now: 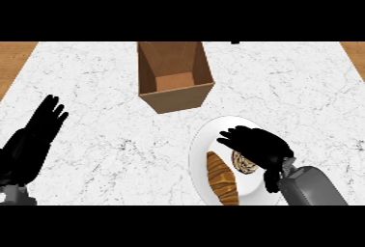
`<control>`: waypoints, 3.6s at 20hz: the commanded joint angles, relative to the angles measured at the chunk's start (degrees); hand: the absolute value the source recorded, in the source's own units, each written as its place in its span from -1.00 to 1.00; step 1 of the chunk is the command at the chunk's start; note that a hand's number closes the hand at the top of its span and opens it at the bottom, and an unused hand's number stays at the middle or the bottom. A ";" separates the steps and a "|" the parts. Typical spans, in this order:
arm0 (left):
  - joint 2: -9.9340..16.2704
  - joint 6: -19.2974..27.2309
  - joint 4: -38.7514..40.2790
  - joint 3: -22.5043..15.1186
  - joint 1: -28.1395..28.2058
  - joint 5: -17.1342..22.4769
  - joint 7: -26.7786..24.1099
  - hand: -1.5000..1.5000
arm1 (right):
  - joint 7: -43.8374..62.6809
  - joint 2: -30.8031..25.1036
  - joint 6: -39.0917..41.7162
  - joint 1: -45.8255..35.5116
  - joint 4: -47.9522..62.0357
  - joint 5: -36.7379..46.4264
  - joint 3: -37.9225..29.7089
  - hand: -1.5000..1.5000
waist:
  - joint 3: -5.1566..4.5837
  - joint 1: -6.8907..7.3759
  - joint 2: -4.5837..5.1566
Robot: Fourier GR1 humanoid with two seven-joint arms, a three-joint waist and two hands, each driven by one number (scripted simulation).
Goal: Pick the cupcake from the plate and place it in the cardboard box
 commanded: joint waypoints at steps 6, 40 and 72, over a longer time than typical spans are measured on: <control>0.20 -2.92 2.73 2.14 -1.25 0.92 -1.24 0.00 | -8.47 -1.50 -3.82 -1.65 1.62 0.01 -3.10 1.00 | -0.01 -0.01 0.01; -2.81 -5.12 5.30 -6.28 -9.88 -2.05 1.08 0.00 | 82.54 16.69 -24.96 -48.93 19.12 5.83 -7.37 1.00 | -0.61 13.68 1.45; -2.92 -1.95 5.97 -3.96 -10.36 -3.36 0.60 0.00 | 92.32 16.67 -46.38 -65.55 53.69 0.80 -8.89 1.00 | -0.19 8.39 1.73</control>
